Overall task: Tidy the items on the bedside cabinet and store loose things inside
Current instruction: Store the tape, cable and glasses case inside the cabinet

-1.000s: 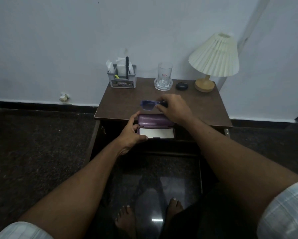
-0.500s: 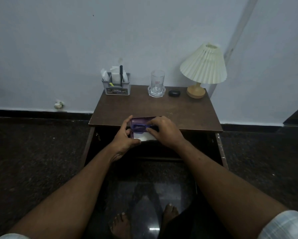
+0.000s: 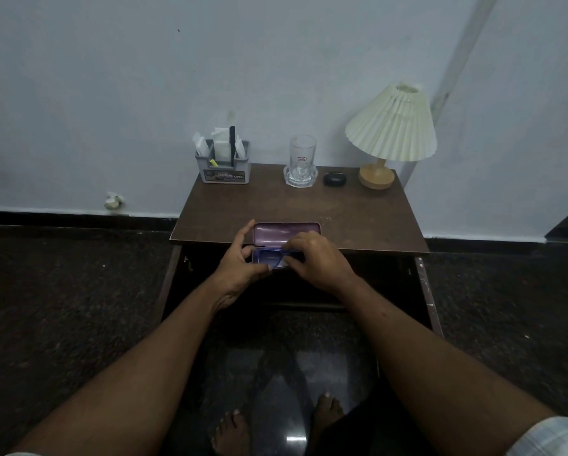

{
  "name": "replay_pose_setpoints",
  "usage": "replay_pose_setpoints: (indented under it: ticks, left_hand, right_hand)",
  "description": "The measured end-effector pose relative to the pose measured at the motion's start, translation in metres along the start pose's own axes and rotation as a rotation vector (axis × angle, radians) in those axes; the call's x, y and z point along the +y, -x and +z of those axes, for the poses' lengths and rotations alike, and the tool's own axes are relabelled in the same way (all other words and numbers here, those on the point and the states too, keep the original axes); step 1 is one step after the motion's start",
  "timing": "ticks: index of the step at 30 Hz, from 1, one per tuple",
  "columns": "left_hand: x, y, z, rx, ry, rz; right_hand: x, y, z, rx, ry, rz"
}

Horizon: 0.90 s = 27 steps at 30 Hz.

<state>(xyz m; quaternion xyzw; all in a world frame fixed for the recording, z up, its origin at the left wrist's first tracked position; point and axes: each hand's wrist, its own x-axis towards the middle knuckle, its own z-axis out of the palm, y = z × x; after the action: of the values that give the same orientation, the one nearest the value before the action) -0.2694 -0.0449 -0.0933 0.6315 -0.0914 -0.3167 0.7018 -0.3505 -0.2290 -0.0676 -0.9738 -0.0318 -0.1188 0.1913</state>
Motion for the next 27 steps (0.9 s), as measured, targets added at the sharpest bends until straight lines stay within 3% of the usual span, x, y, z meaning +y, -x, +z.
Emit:
replay_pose_setpoints:
  ticks: [11,15,21,27]
  left_hand:
    - [-0.005,-0.008,-0.006,-0.002,0.052,-0.024]
    - [-0.006,-0.009,-0.006,-0.016,0.059,-0.021]
    - [-0.005,-0.009,-0.004,-0.046,0.073,-0.029]
    - [0.000,-0.003,-0.001,-0.062,0.058,-0.034]
  right_hand:
    - [-0.003,-0.002,0.004,0.042,-0.025,0.004]
    - [-0.001,-0.003,0.002,0.134,-0.066,0.021]
    - [0.002,-0.011,-0.003,0.338,-0.270,0.360]
    - [0.013,-0.010,0.002,0.283,-0.606,0.638]
